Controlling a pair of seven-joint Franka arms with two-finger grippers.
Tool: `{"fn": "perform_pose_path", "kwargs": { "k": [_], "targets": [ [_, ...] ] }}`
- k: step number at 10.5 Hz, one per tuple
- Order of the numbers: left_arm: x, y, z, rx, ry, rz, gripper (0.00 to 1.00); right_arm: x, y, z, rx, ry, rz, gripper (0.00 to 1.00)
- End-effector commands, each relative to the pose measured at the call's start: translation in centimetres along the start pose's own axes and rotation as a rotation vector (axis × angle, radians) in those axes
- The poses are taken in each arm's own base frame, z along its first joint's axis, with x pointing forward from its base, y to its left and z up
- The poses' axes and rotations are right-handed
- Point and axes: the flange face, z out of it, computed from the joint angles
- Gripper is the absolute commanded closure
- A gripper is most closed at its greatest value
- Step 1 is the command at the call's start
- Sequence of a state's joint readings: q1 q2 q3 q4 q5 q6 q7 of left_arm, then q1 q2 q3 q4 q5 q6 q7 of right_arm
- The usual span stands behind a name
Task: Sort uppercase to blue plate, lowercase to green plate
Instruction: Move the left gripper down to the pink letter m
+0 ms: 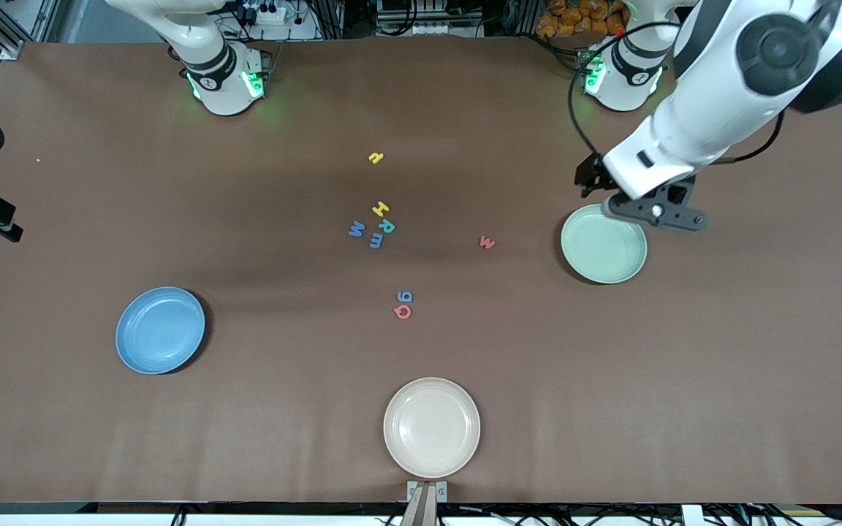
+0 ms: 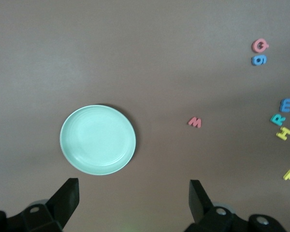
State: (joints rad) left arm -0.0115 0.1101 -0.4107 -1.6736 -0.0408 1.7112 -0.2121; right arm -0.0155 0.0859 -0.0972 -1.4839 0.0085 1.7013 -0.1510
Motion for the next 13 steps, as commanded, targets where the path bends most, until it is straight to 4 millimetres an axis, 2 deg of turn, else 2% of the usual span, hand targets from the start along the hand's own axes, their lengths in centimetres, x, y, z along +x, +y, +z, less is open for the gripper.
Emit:
{"fn": "perform_pose_path", "kwargs": {
  "k": [1, 2, 5, 7, 9, 11, 13],
  "targets": [
    [1.2, -0.1, 0.1, -0.059, 0.053, -0.041, 0.0, -0.4, 0.1, -0.4, 0.009, 0.003, -0.002, 0.0],
    [1.5, 0.0, 1.5, -0.087, 0.057, -0.059, 0.0, -0.4, 0.1, -0.4, 0.009, 0.003, -0.002, 0.0],
    [1.2, 1.3, 8.3, -0.091, 0.061, -0.092, 0.0, -0.4, 0.1, -0.4, 0.009, 0.003, -0.003, 0.0],
    [1.3, 3.2, 12.5, -0.1, 0.036, -0.08, 0.0, -0.4, 0.1, -0.4, 0.009, 0.002, -0.002, 0.0],
    [1.8, 6.4, 17.3, -0.106, 0.008, -0.082, 0.0, -0.4, 0.1, -0.4, 0.01, 0.002, -0.003, 0.0],
    [1.8, 9.4, 21.8, -0.037, 0.004, -0.079, 0.0, -0.4, 0.1, -0.4, 0.009, 0.003, -0.002, 0.0],
    [1.7, 11.4, 25.8, 0.0, 0.003, -0.073, 0.0, -0.4, 0.1, -0.4, 0.009, 0.003, -0.002, 0.0]
  ]
}}
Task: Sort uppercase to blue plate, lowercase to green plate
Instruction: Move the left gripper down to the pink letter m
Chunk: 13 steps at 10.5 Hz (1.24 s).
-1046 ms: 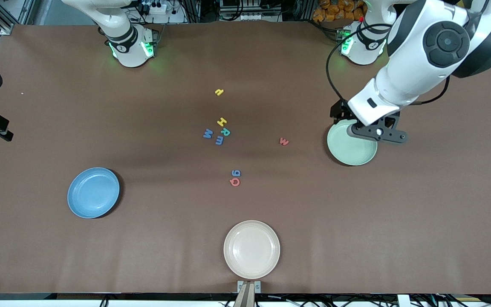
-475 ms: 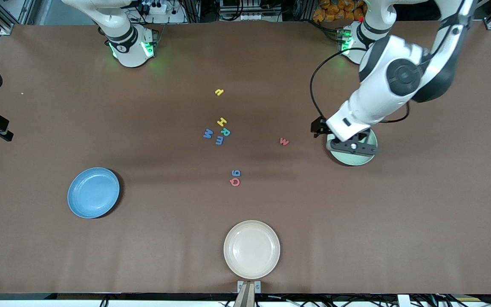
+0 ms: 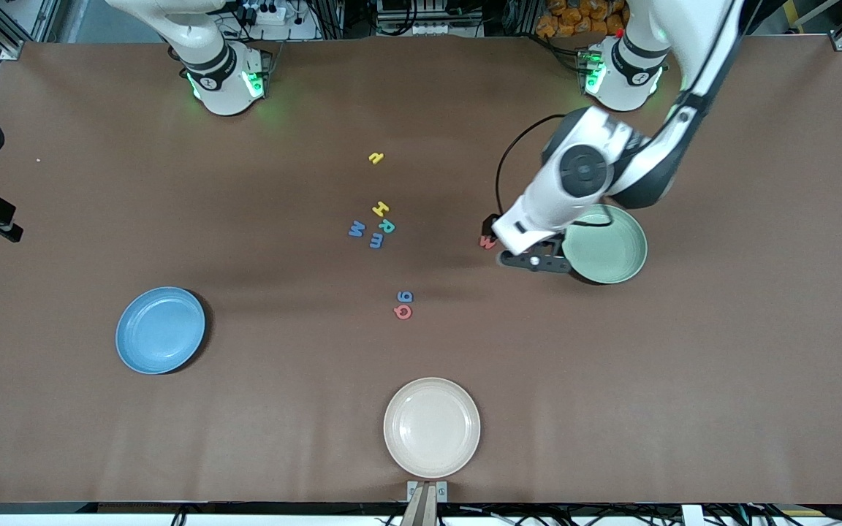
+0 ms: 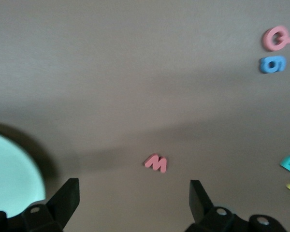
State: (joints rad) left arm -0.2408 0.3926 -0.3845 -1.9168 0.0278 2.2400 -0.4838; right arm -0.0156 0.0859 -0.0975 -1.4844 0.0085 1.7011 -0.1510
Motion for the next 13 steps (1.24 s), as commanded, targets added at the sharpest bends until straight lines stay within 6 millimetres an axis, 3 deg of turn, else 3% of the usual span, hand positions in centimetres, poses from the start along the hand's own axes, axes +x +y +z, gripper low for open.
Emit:
{"fn": "perform_pose_path", "kwargs": {
  "k": [1, 5, 7, 11, 13],
  "targets": [
    [0.1, 1.8, 3.8, 0.043, 0.012, 0.0, 0.0, -0.4, 0.1, -0.4, 0.009, 0.002, -0.002, 0.0],
    [-0.7, 3.7, 9.6, 0.103, 0.024, 0.016, 0.0, -0.4, 0.1, -0.4, 0.009, 0.002, -0.002, 0.0],
    [-1.2, 3.8, 11.3, 0.129, 0.024, 0.031, 0.0, -0.4, 0.0, -0.5, 0.009, 0.004, -0.004, 0.0],
    [-2.0, 4.9, 13.8, 0.123, 0.007, 0.041, 0.0, -0.4, 0.1, -0.5, 0.009, 0.004, -0.002, 0.0],
    [-2.1, 4.8, 13.8, 0.127, 0.008, 0.047, 0.04, -0.4, 0.1, -0.4, 0.009, 0.002, -0.002, 0.0]
  ]
}}
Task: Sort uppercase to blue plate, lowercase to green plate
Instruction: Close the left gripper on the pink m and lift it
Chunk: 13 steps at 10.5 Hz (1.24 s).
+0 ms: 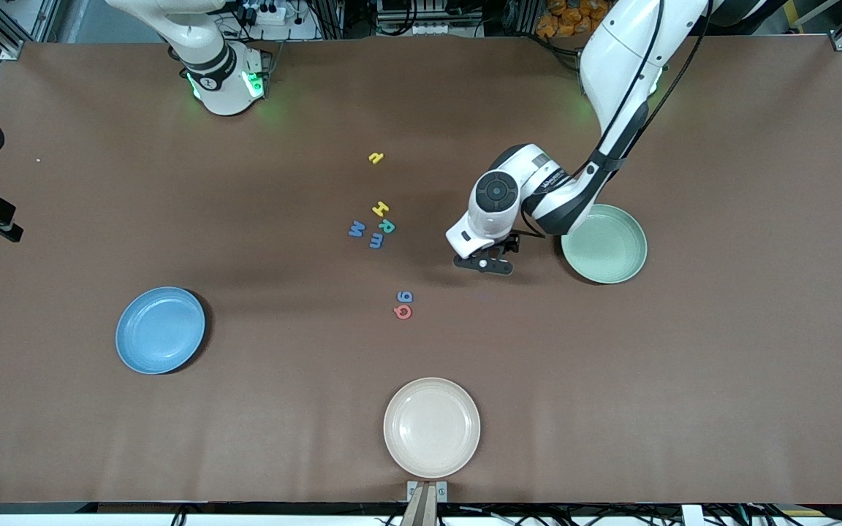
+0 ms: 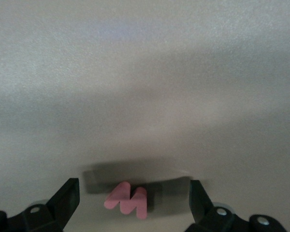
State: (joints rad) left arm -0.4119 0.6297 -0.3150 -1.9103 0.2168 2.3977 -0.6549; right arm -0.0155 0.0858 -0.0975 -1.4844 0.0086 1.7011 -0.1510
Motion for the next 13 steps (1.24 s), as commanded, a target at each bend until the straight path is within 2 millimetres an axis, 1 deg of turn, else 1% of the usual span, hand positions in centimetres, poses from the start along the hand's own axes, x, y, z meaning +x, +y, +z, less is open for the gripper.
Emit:
{"fn": "perform_pose_path", "kwargs": {
  "k": [1, 2, 3, 5, 7, 9, 11, 12, 13],
  "targets": [
    [0.2, 0.4, 0.2, 0.023, 0.024, 0.005, 0.09, -0.4, 0.1, -0.4, 0.009, 0.004, -0.002, 0.0],
    [-0.1, 0.5, 0.5, 0.026, 0.019, 0.013, 0.13, -0.4, 0.1, -0.4, 0.009, 0.004, -0.002, 0.0],
    [-0.2, 0.4, 0.4, 0.029, 0.017, 0.016, 0.2, -0.4, 0.1, -0.4, 0.009, 0.002, -0.002, 0.0],
    [-0.3, 0.4, 0.5, 0.036, 0.013, 0.027, 0.21, -0.4, 0.1, -0.4, 0.009, 0.002, -0.002, 0.0],
    [-1.0, -0.2, 0.8, 0.06, -0.015, 0.064, 0.21, -0.4, 0.1, -0.4, 0.009, 0.004, -0.002, 0.0],
    [-1.6, -0.9, 0.4, 0.078, -0.03, 0.087, 0.21, -0.4, 0.1, -0.4, 0.009, 0.004, -0.002, 0.0],
    [-1.6, -1.1, 0.2, 0.075, -0.027, 0.087, 0.21, -0.4, 0.1, -0.4, 0.009, 0.002, -0.002, 0.0],
    [-1.5, -1.2, 0.2, 0.073, -0.028, 0.084, 0.29, -0.4, 0.1, -0.5, 0.009, 0.004, -0.002, 0.0],
    [-1.4, -1.2, 0.1, 0.069, -0.023, 0.081, 0.33, -0.4, 0.1, -0.5, 0.009, 0.004, -0.002, 0.0]
  ]
}}
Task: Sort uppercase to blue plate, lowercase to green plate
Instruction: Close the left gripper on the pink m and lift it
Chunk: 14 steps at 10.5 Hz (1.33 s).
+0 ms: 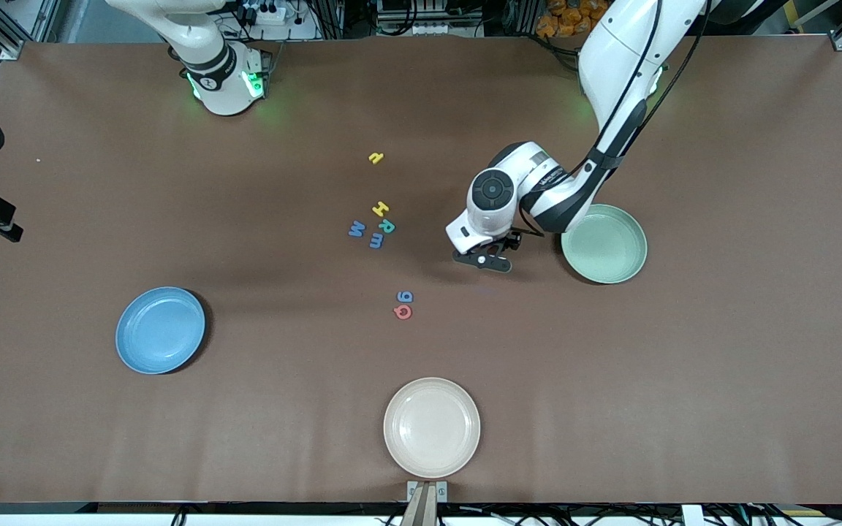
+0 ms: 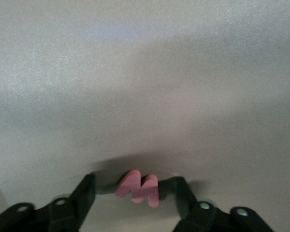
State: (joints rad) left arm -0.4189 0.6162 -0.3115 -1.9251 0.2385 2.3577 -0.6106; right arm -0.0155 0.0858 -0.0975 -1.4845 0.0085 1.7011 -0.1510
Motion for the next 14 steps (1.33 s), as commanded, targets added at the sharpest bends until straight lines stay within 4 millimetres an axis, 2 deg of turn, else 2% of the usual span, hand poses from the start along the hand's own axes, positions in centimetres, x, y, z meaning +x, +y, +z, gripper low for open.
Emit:
{"fn": "perform_pose_path", "kwargs": {
  "k": [1, 4, 8, 11, 13, 14],
  "targets": [
    [-0.5, -0.8, -0.2, 0.02, 0.009, 0.016, 0.36, -0.4, 0.1, -0.4, 0.009, 0.002, -0.002, 0.0],
    [-0.3, -0.7, -0.3, 0.01, 0.02, 0.016, 0.41, -0.3, 0.1, -0.2, 0.009, 0.001, -0.002, 0.0],
    [-0.3, -0.7, -0.3, 0.009, 0.02, 0.013, 0.62, 0.0, -0.1, -0.2, 0.001, 0.007, -0.003, 0.0],
    [-0.3, -0.7, -0.3, 0.008, 0.02, 0.012, 0.71, 0.0, 0.1, -0.4, 0.002, 0.017, -0.007, 0.0],
    [-0.3, -0.8, -0.3, 0.008, 0.02, 0.011, 0.71, 0.2, 0.1, -0.2, 0.0, 0.032, -0.007, 0.0],
    [-0.3, -0.8, -0.8, 0.009, 0.026, 0.012, 0.71, 0.6, 0.1, 0.6, 0.006, 0.022, -0.005, 0.0]
  ]
}}
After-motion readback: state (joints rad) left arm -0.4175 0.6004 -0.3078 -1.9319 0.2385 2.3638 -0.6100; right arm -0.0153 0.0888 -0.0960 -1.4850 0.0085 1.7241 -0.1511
